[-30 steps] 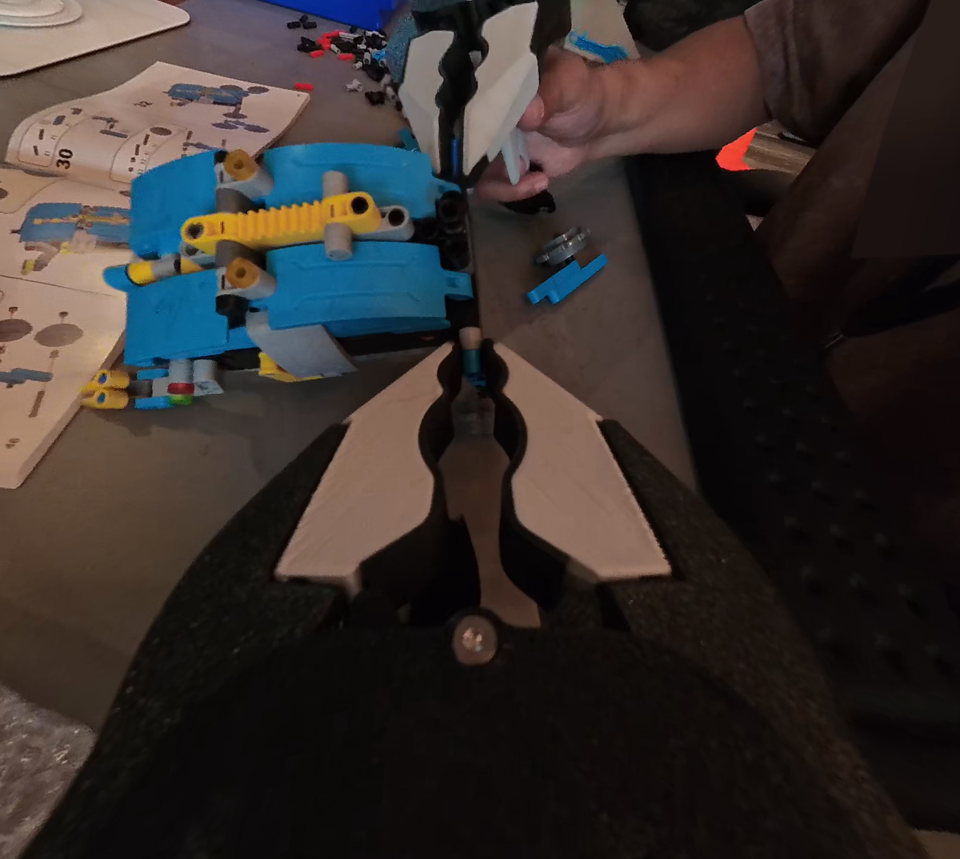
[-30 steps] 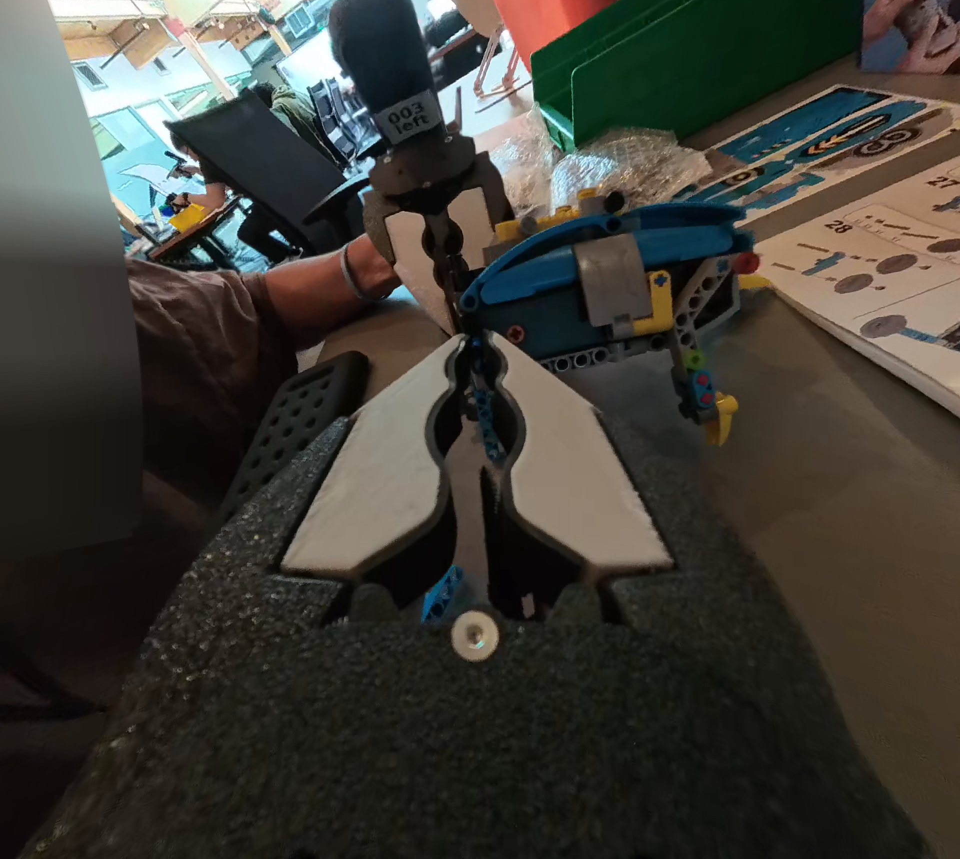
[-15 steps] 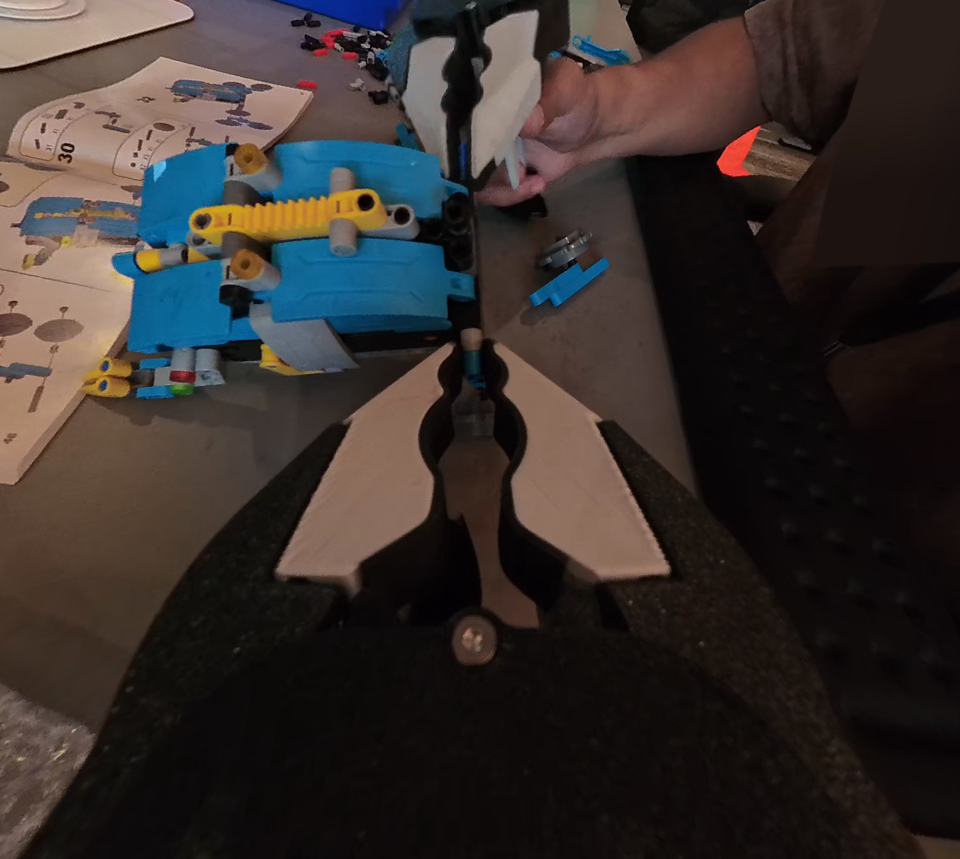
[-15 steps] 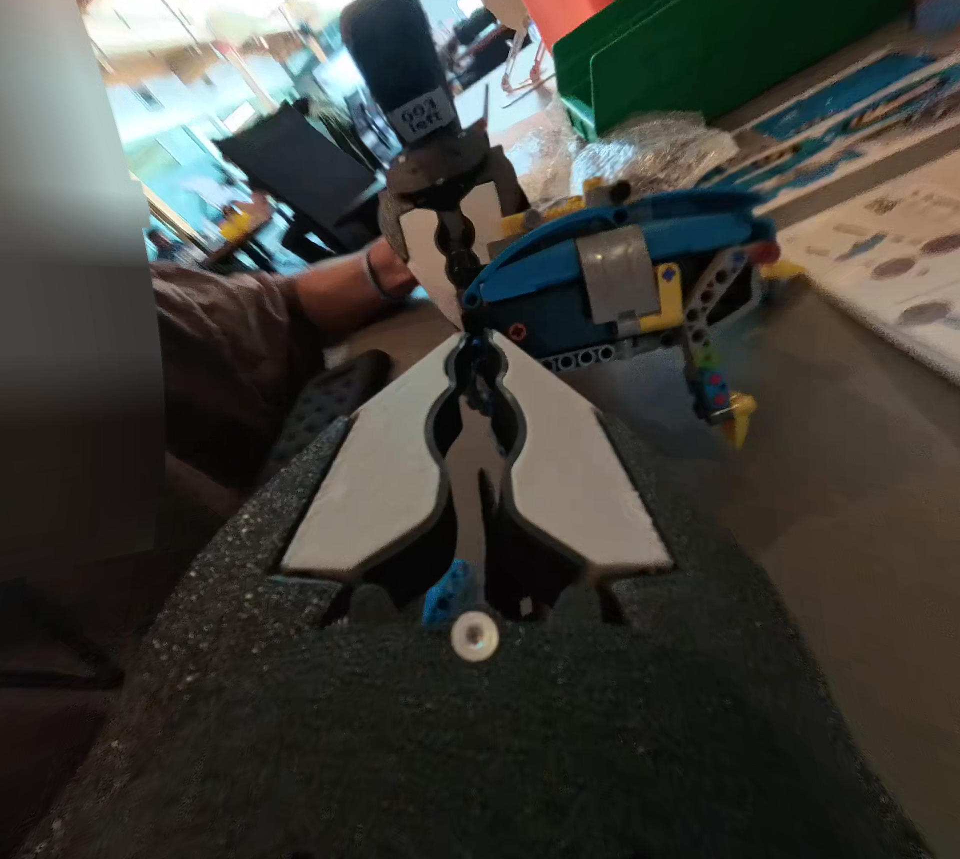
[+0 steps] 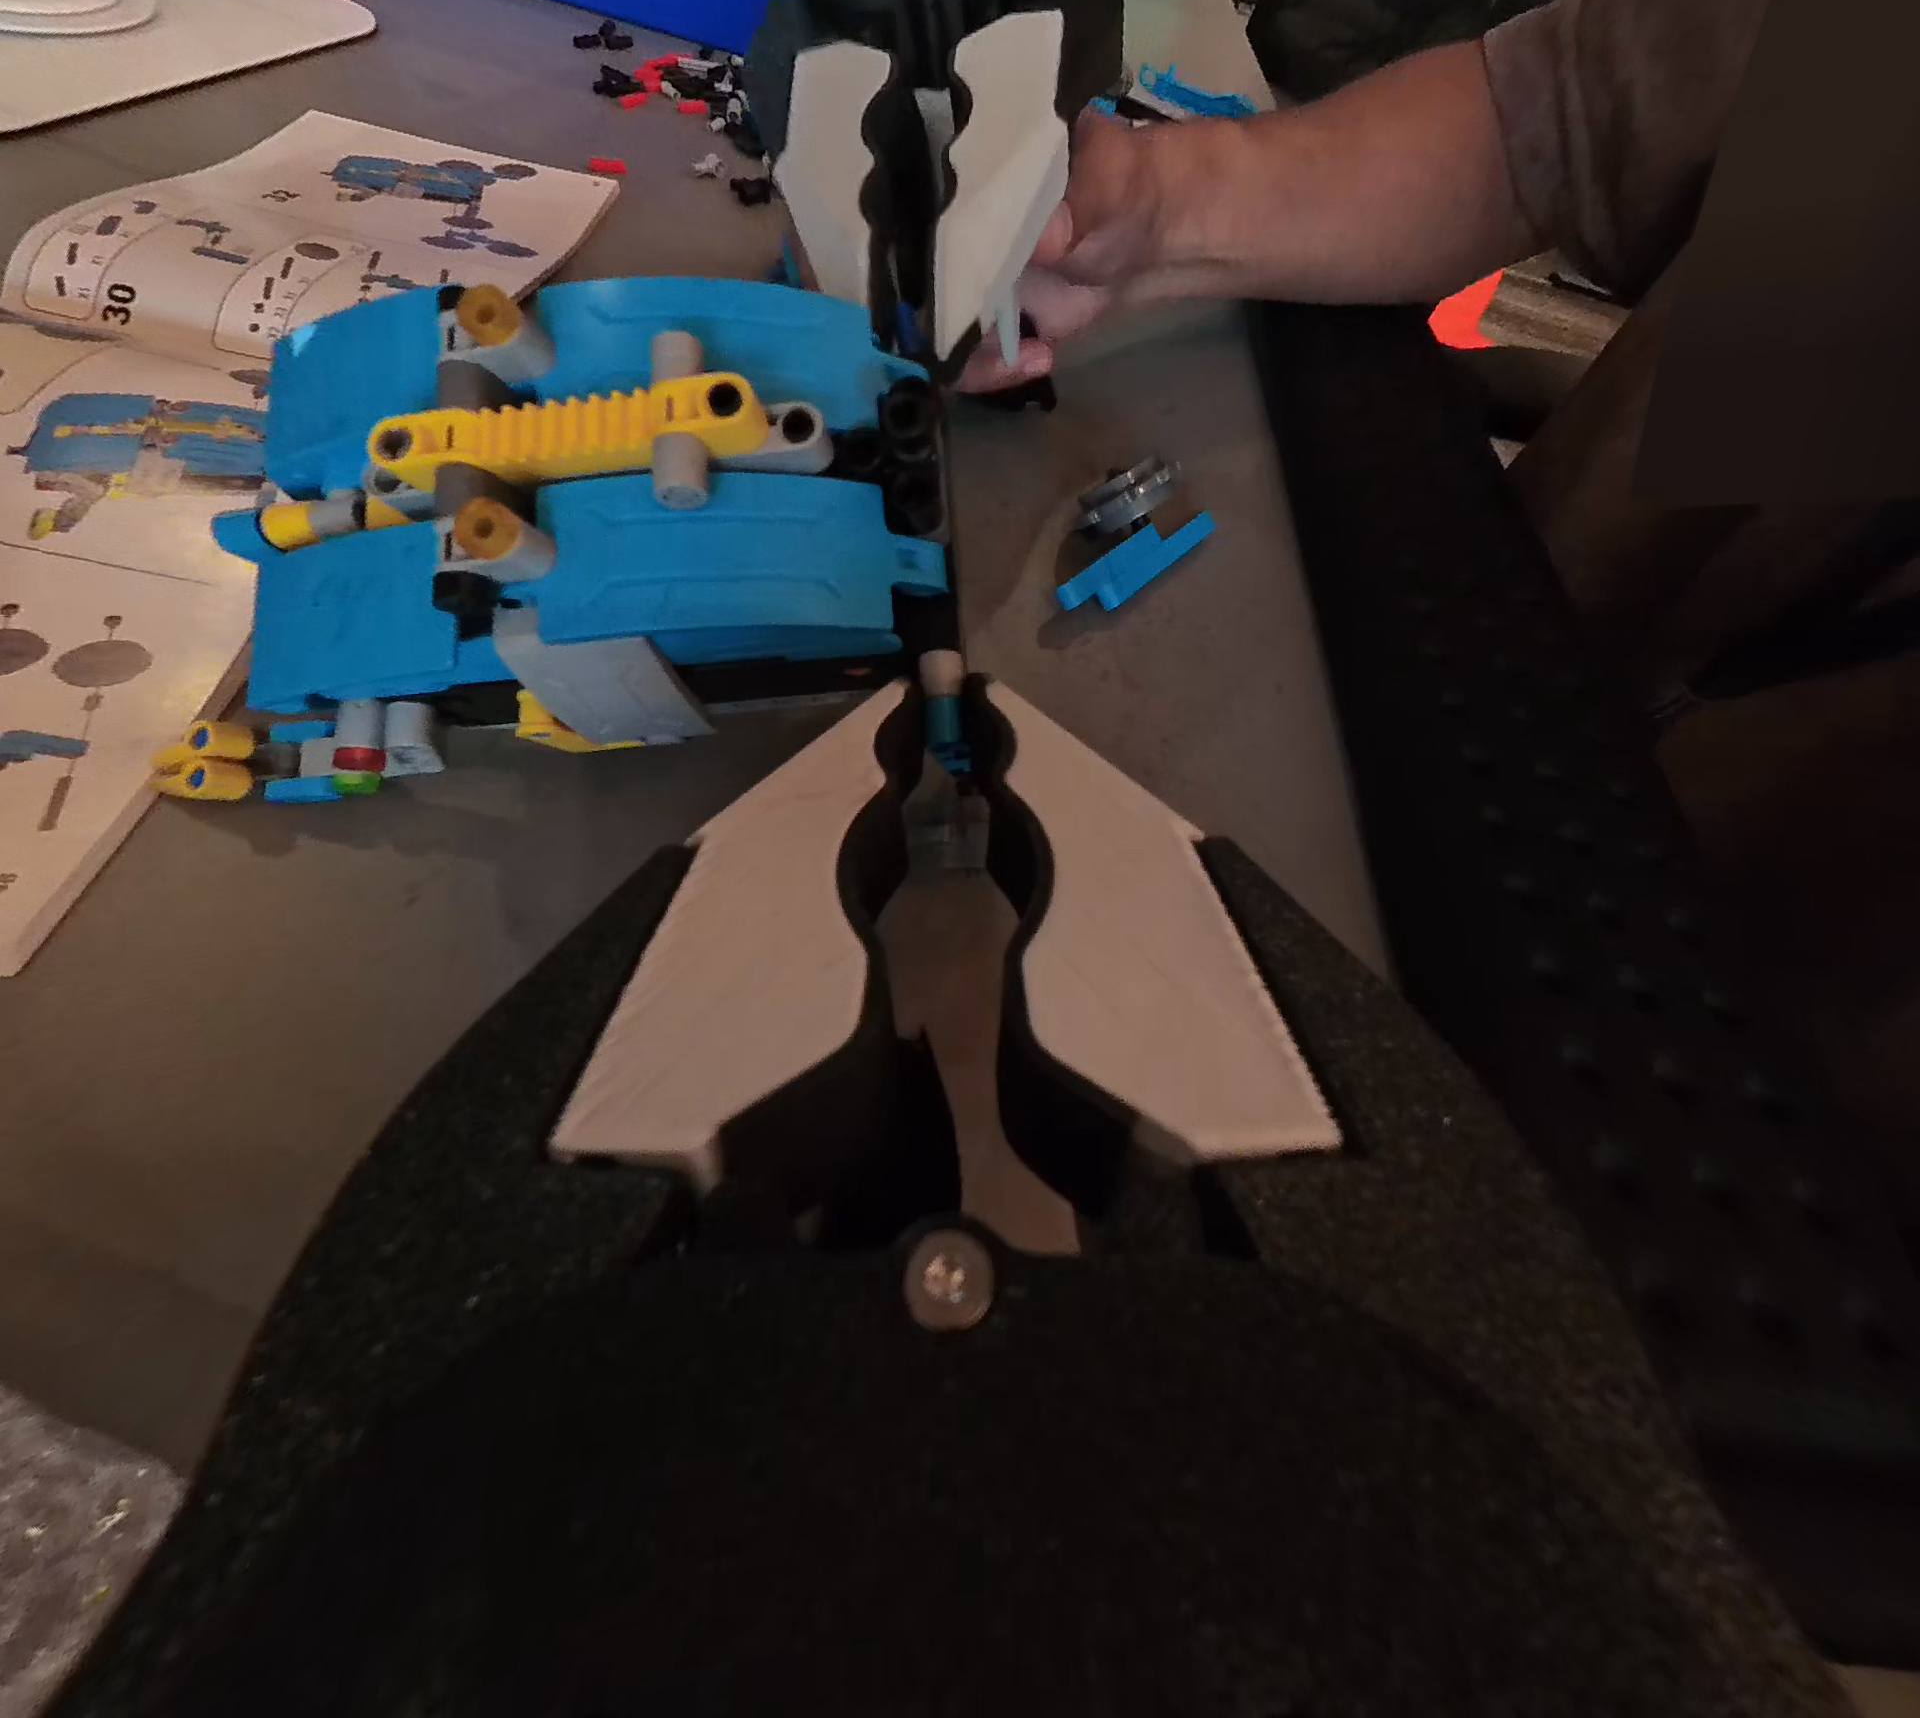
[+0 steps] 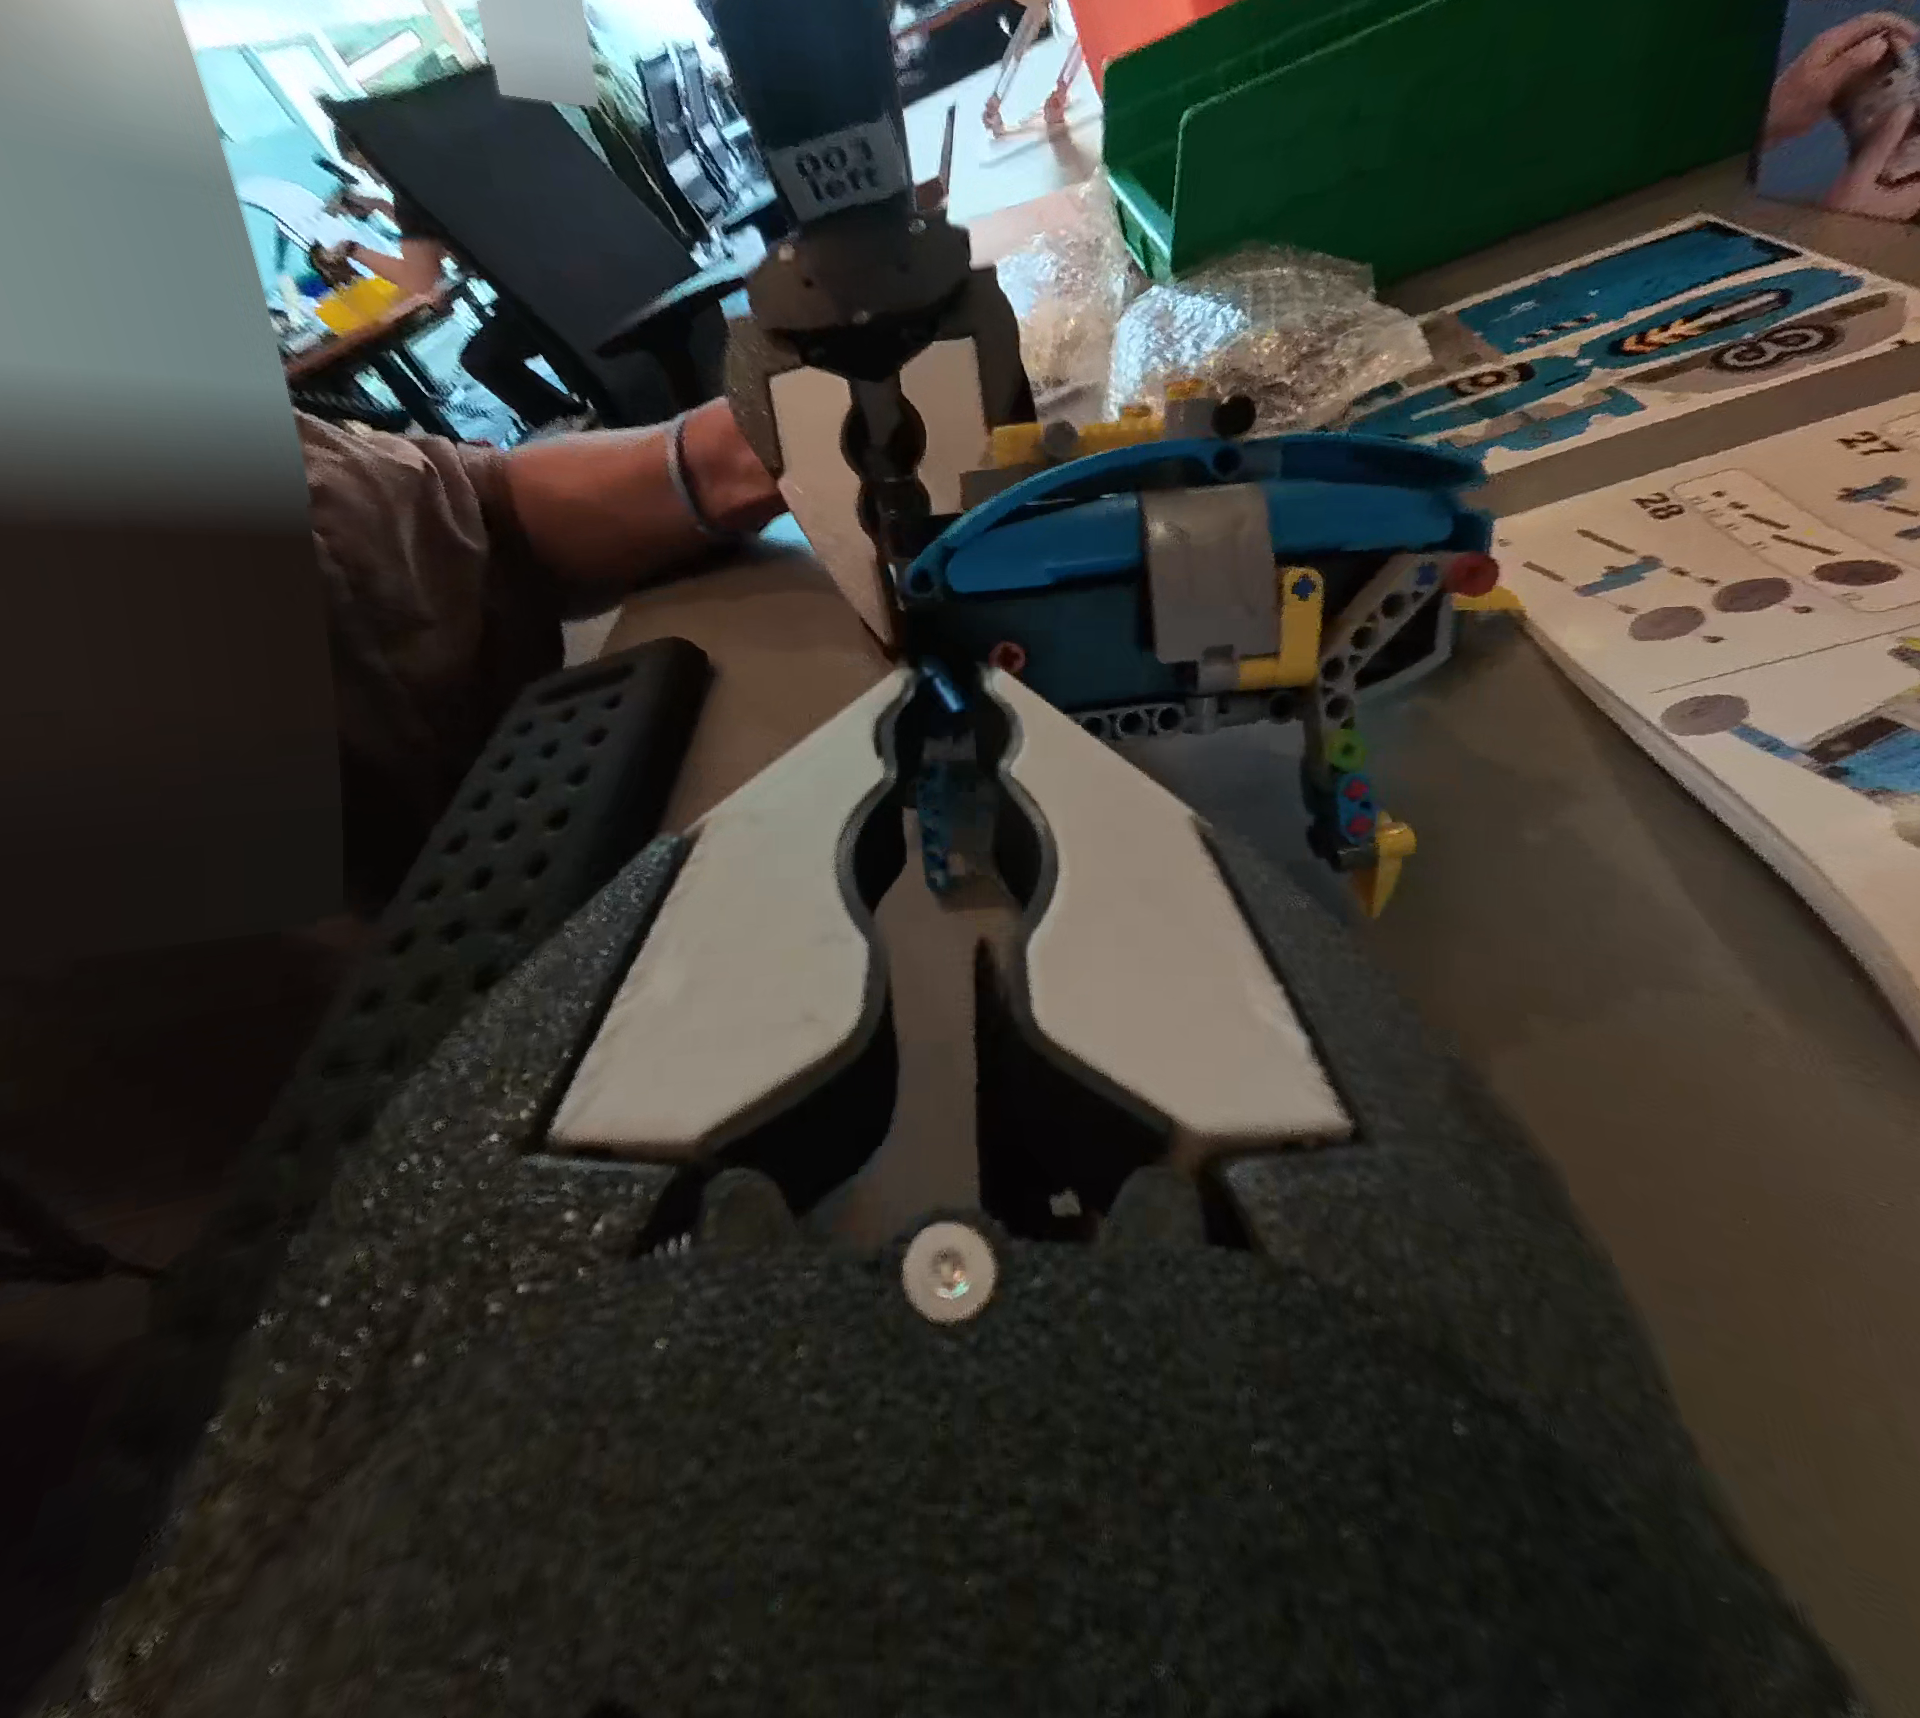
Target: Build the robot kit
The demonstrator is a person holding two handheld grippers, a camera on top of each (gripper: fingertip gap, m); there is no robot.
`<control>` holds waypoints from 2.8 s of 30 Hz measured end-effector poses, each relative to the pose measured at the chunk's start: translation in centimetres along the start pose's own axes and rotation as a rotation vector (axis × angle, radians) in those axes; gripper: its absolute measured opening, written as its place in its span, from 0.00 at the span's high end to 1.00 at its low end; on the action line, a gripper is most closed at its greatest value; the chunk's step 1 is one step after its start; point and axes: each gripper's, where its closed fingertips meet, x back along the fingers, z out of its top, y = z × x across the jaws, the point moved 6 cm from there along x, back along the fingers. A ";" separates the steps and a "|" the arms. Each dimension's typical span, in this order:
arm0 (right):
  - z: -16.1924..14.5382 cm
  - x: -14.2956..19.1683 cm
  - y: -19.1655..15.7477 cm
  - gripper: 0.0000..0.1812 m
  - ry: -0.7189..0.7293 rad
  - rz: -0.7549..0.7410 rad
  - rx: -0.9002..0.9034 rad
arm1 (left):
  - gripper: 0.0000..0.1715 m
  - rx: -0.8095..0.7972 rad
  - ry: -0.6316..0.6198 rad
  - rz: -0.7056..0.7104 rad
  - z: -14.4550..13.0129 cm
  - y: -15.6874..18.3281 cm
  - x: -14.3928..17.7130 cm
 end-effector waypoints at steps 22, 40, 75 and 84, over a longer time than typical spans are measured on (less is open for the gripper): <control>1.8 -0.3 -0.6 0.98 -0.331 0.067 0.099 | 0.97 -0.026 0.002 0.007 0.1 0.2 -0.1; 0.9 0.2 -0.3 0.98 -0.232 0.082 0.069 | 0.97 -0.011 0.014 0.010 0.2 0.1 -0.3; -0.1 1.2 -0.9 0.98 -0.078 0.000 0.009 | 0.96 -0.020 0.027 0.047 0.5 0.7 -1.1; -1.2 1.4 -1.3 0.98 -0.014 0.028 -0.098 | 0.96 -0.005 0.035 0.017 0.5 1.0 -1.0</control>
